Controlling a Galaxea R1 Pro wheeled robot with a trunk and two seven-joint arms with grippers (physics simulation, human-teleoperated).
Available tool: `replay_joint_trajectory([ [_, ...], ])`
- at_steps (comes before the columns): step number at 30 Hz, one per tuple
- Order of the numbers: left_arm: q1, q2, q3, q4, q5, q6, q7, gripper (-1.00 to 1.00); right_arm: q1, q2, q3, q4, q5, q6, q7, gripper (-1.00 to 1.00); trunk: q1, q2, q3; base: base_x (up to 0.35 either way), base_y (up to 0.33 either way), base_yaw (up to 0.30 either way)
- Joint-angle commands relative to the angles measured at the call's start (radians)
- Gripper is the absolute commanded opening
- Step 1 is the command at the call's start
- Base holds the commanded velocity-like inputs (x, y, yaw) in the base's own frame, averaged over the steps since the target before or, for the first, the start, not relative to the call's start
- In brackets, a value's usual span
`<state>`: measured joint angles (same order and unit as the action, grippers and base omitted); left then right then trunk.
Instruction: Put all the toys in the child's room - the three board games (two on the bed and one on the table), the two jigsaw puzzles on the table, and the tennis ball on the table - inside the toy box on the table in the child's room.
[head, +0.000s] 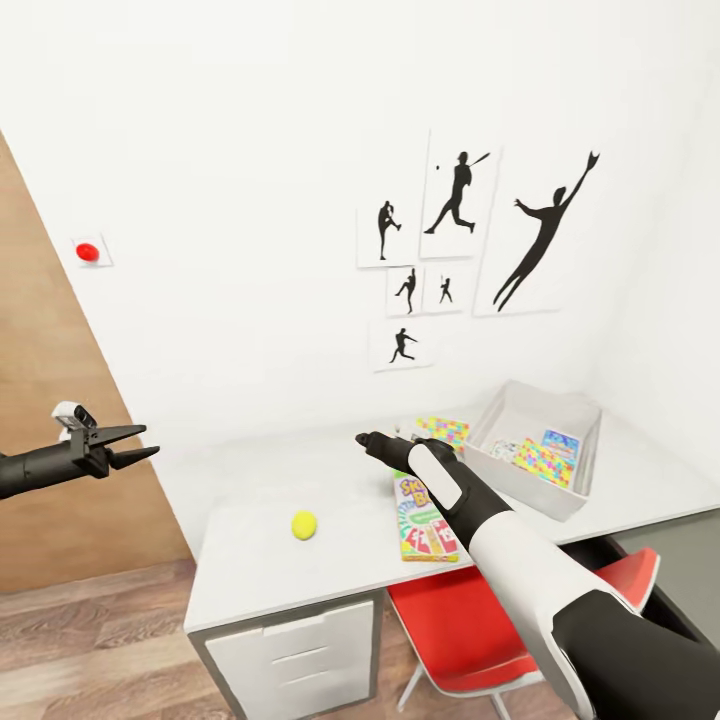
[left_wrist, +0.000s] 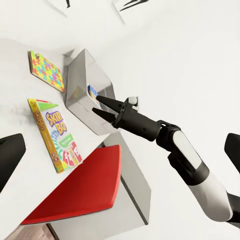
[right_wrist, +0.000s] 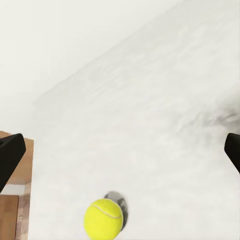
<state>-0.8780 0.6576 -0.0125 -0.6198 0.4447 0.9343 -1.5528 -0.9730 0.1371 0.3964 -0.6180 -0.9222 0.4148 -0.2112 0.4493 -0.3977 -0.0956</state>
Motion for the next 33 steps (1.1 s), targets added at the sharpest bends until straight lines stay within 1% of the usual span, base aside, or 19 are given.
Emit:
replay_joint_trajectory([
  [1,-0.001,0.0,-0.001,0.0,0.0,0.011,-0.004,1.0,-0.001,-0.001,0.004,-0.002,-0.01,0.002,-0.01,1.0,0.001,-0.002,-0.002,0.0,0.012,0.003],
  [17,-0.001,0.0,0.0,0.002,0.0,0.011,-0.004,1.0,-0.001,-0.001,0.003,-0.002,-0.01,0.001,-0.01,1.0,0.001,-0.002,-0.004,0.007,0.088,0.0],
  [26,-0.001,0.0,0.0,0.002,0.0,0.011,-0.004,1.0,-0.001,-0.001,0.0,0.001,-0.012,0.005,-0.017,1.0,0.001,-0.002,-0.016,0.007,0.015,0.0],
  [33,-0.001,0.0,-0.001,0.002,0.0,0.011,-0.004,1.0,-0.013,-0.011,-0.006,0.003,-0.012,0.01,-0.03,1.0,0.001,-0.002,-0.028,0.0,0.0,0.0],
])
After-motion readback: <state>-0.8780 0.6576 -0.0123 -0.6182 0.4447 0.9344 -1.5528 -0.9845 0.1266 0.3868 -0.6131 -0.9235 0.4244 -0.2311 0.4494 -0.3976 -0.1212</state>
